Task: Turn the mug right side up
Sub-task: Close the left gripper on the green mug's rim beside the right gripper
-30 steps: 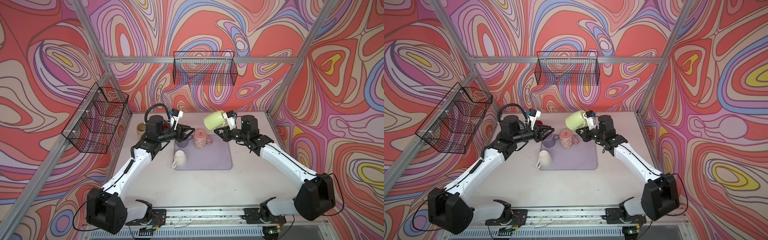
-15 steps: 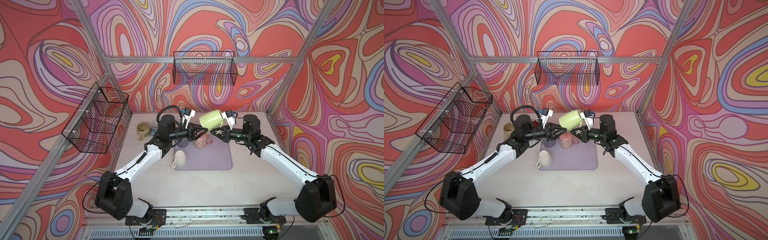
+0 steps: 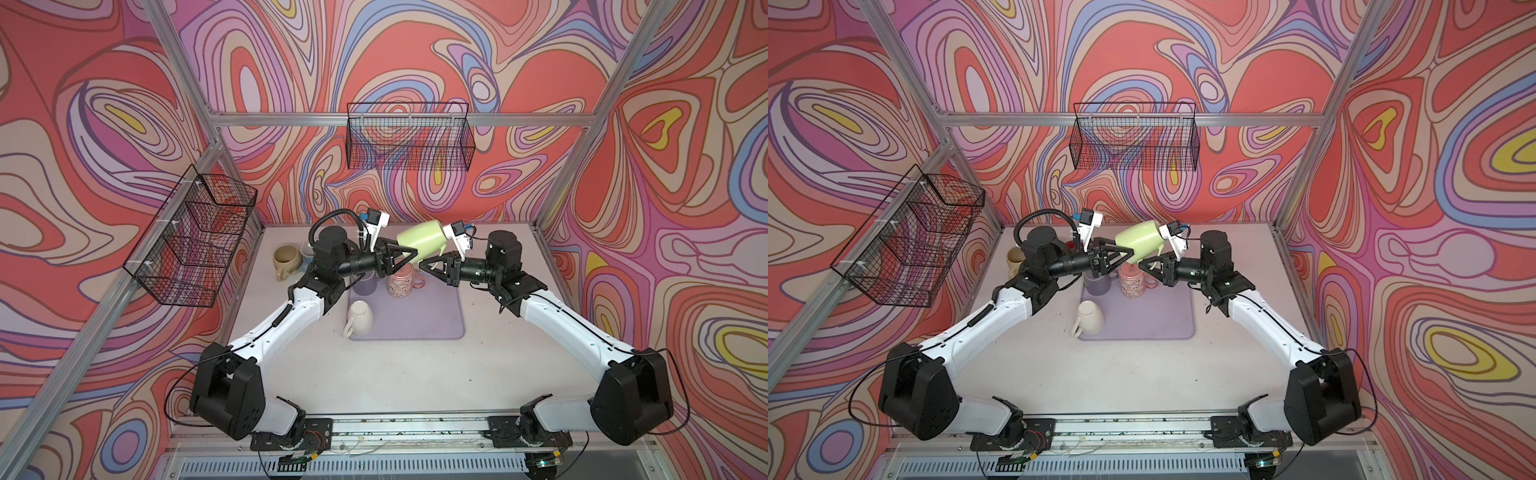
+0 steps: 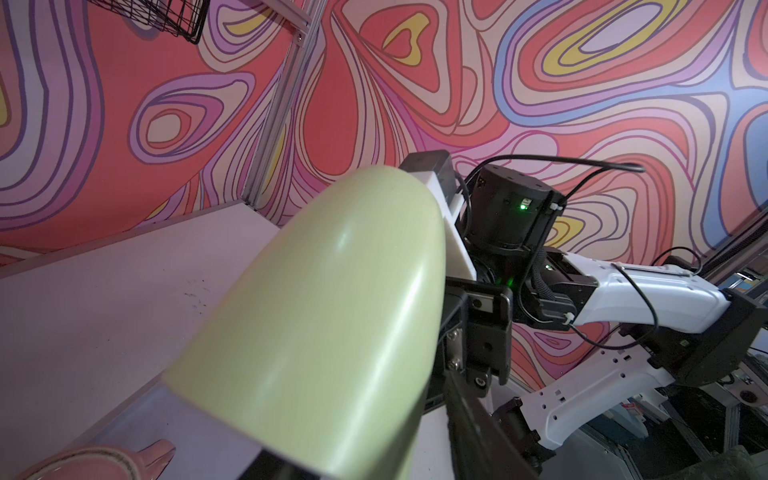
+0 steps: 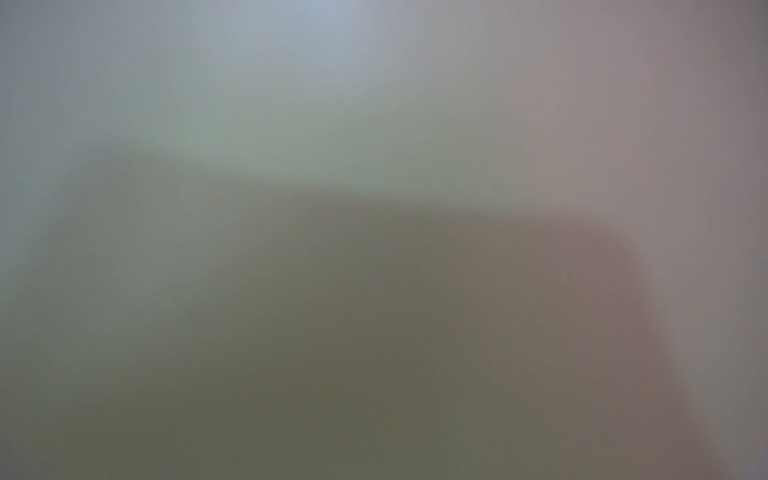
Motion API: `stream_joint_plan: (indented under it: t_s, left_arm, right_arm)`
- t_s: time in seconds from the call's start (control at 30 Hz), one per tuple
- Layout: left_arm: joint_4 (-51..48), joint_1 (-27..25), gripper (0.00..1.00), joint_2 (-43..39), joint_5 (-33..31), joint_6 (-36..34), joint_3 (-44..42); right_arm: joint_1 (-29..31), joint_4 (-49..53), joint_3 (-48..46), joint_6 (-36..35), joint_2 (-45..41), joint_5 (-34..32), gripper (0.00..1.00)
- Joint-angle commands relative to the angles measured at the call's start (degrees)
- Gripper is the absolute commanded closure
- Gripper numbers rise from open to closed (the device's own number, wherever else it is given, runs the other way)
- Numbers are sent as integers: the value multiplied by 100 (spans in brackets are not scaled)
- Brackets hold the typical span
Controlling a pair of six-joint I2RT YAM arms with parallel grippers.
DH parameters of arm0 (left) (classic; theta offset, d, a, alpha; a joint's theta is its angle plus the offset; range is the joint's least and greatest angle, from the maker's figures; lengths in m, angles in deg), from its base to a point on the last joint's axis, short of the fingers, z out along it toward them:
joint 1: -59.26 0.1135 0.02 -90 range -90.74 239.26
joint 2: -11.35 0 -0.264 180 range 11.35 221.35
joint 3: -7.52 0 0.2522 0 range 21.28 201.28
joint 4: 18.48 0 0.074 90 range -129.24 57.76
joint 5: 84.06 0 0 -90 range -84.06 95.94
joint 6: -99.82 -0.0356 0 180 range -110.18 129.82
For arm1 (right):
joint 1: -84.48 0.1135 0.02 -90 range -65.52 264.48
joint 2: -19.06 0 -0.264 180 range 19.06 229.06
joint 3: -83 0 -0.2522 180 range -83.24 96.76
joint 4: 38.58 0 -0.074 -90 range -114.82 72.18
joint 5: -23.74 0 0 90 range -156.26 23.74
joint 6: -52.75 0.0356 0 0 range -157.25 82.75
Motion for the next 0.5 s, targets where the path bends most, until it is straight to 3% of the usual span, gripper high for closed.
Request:
stream_joint_plan:
  t_s: [0.0,0.47]
  left_arm:
    - [602,-31,52,25,138,281,17]
    - [1580,-241,53,395,151,916,66]
  right_arm:
    - [-21,-826,-45,188,-113,277,100]
    - [-7,-1388,-121,569,47,395,100]
